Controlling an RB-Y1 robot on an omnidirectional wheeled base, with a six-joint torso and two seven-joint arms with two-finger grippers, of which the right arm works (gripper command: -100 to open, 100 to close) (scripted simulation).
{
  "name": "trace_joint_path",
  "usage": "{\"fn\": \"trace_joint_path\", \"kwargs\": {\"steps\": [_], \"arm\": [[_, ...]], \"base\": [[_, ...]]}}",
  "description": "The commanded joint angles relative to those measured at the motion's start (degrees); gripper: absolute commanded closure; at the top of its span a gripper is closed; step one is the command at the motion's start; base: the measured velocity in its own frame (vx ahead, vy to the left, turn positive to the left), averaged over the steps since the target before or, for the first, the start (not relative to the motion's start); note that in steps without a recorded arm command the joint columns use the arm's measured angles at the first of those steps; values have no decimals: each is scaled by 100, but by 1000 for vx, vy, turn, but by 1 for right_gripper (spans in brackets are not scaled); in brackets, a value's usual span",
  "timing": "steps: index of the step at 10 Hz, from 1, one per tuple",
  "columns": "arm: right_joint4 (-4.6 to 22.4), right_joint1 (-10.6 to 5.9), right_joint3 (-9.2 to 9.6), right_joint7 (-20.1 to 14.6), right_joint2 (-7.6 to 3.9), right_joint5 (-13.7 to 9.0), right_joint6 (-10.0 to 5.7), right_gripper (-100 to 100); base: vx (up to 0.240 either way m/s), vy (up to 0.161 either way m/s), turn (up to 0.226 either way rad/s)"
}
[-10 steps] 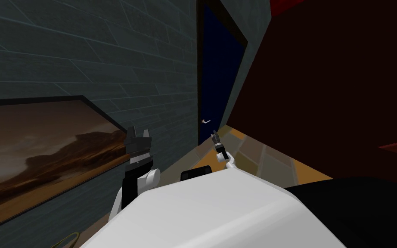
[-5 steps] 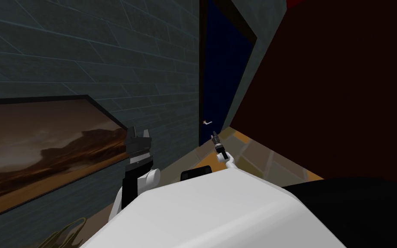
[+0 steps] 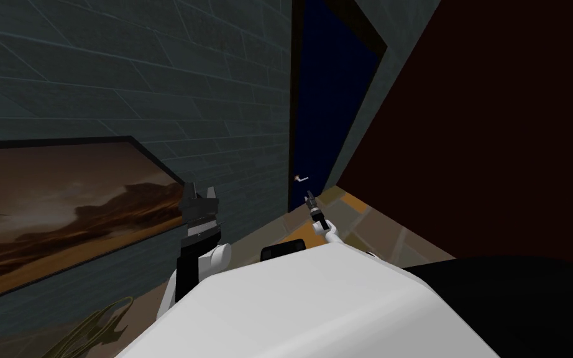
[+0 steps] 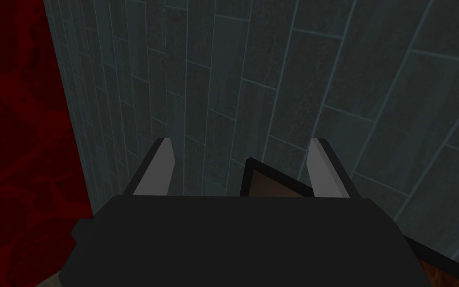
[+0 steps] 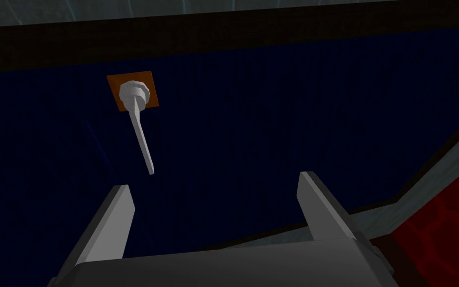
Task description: Pull the door open
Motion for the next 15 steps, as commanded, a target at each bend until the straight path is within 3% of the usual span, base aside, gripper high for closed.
{"fn": "trace_joint_path", "kwargs": {"steps": [1,6,11,13,15], "arm": [[262,-85,7,-12,-26,-12,-70,-100],[810,-297,11,-28,-65,-35,-216,-100],[1673,-631,18,-54,-123,-72,-447,-100],[1748,-660,18,-56,-128,-75,-467,-100],[2048,-777,21,-65,-146,-88,-547,-100]], "base": [[41,-135,217],[35,-116,133],[29,-155,200],[27,-101,49],[29,-105,180]]}}
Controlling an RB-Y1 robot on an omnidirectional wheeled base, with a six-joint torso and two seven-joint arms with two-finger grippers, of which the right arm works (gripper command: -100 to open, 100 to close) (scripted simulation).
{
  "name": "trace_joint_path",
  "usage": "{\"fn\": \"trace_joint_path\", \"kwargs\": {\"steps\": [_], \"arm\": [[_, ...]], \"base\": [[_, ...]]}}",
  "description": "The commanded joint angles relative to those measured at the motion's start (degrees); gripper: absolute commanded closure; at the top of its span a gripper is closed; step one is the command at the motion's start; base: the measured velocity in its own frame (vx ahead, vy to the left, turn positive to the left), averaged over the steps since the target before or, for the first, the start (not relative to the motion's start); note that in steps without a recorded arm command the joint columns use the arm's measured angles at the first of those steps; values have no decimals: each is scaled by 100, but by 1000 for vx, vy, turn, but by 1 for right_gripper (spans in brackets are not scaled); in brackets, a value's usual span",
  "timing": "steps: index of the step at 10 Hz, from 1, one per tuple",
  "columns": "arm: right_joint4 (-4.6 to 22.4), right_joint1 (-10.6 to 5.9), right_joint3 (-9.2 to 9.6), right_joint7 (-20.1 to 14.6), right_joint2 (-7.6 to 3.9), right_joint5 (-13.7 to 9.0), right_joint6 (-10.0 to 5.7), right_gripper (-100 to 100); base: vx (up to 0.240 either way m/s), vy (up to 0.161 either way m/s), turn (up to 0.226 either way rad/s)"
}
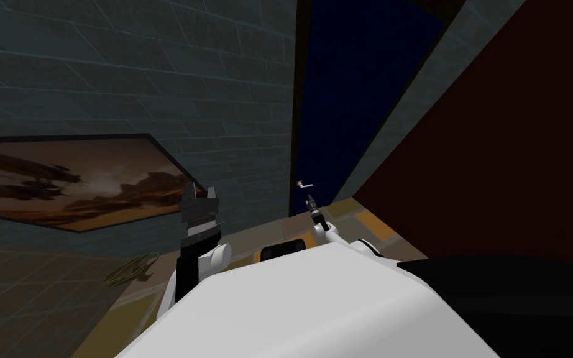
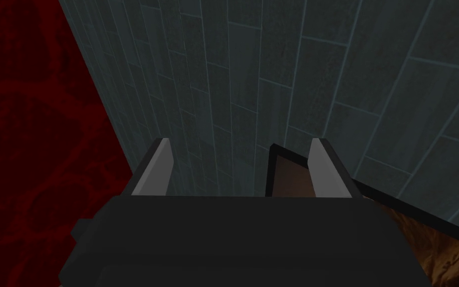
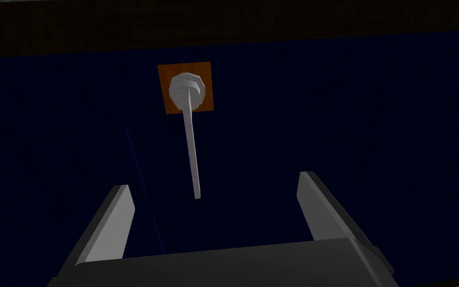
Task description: Pull the door open
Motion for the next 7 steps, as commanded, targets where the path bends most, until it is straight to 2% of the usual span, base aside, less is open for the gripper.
{"fn": "trace_joint_path", "kwargs": {"steps": [1,6,7], "arm": [[199,-75,4,-18,-27,-9,-49,-100],[649,-250,7,-31,-53,-29,-170,-100],[561,-212,8,-29,-51,-25,-137,-100]], "base": [[28,-142,140],[10,-117,106],[4,-52,24]]}}
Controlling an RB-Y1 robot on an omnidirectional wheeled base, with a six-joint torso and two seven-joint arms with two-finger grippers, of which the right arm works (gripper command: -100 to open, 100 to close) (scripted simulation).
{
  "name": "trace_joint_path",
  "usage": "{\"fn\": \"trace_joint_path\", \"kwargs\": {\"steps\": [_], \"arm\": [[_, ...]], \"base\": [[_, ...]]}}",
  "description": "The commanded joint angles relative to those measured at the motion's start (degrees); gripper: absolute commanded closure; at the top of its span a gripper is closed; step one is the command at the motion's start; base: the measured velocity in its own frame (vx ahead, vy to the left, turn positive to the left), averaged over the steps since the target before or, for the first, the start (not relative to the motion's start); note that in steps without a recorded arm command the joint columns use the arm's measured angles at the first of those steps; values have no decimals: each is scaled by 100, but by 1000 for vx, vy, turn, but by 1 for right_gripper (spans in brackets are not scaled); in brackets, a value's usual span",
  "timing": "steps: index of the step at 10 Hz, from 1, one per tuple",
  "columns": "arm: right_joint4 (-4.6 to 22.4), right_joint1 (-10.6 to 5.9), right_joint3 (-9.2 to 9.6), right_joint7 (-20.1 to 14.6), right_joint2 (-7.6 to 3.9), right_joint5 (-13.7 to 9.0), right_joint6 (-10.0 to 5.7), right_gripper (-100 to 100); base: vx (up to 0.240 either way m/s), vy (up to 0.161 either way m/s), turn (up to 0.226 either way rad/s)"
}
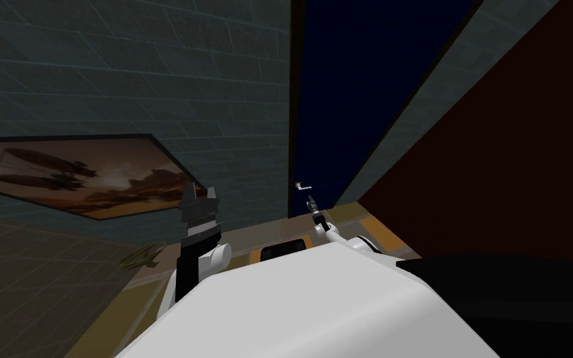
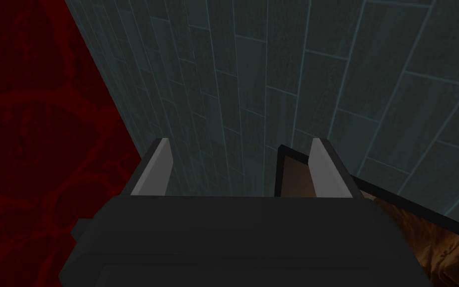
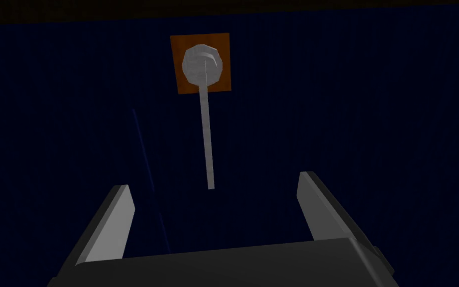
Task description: Pull the door open
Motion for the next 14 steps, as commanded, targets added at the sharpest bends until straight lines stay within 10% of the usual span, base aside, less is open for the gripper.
{"fn": "trace_joint_path", "kwargs": {"steps": [1,11,12,14], "arm": [[-15,107,-111,-72,-89,-10,-48,-100],[-128,746,-715,-488,-590,-64,-305,-100],[-128,746,-715,-488,-590,-64,-305,100],[-128,746,-715,-488,-590,-64,-305,100]], "base": [[116,32,221],[152,26,152],[0,0,11],[-17,3,0]]}}
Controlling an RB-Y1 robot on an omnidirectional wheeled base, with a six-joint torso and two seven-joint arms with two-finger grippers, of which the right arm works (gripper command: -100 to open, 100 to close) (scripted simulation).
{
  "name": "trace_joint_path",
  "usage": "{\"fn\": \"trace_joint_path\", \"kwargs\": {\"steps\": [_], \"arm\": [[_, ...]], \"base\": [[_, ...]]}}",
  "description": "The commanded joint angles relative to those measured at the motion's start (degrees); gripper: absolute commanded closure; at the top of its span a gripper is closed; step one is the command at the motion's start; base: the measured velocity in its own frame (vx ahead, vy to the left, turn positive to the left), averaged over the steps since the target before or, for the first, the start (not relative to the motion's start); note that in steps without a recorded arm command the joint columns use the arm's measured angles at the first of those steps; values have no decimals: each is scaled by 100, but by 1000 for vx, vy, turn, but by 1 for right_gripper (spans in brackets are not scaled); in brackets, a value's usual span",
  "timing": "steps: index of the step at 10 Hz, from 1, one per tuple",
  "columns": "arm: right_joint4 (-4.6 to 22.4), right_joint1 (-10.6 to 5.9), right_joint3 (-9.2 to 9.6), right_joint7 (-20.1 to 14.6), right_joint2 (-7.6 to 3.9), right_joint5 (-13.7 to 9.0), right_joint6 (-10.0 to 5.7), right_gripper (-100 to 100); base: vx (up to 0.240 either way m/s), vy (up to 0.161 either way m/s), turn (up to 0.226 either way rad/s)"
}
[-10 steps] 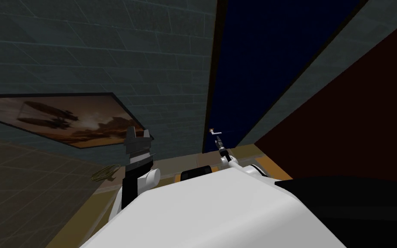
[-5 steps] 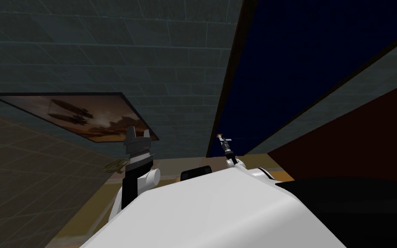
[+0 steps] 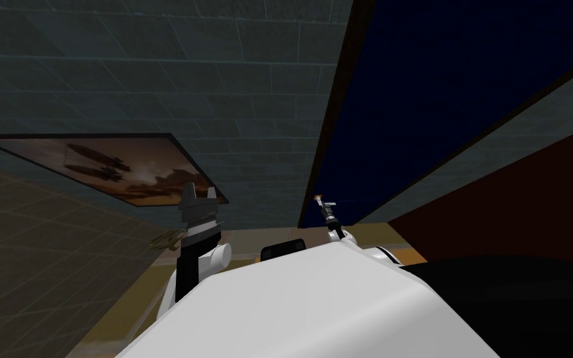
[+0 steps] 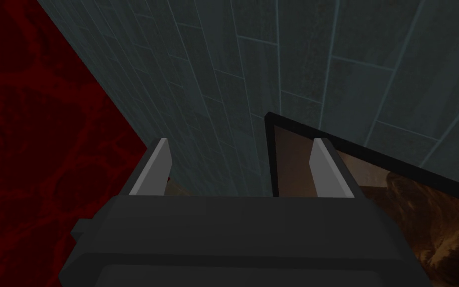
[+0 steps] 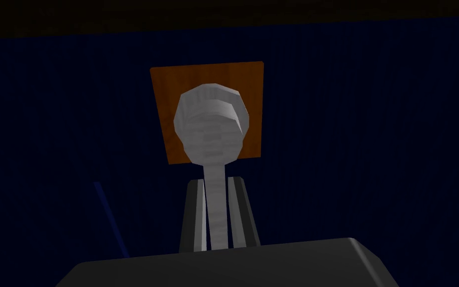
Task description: Pull the door open
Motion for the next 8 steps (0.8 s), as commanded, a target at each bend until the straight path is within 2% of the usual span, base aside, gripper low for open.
{"fn": "trace_joint_path", "kwargs": {"steps": [1,3,4,5,8], "arm": [[1,-1,3,-2,5,1,-4,100],[1,-1,3,-2,5,1,-4,100],[-3,64,72,-101,-65,50,-80,100],[-6,83,93,-132,-86,65,-106,100],[-27,221,255,-367,-249,180,-302,100]], "base": [[-13,2,-1],[0,0,0],[-91,-31,89],[-161,-45,108],[-194,-54,111]]}}
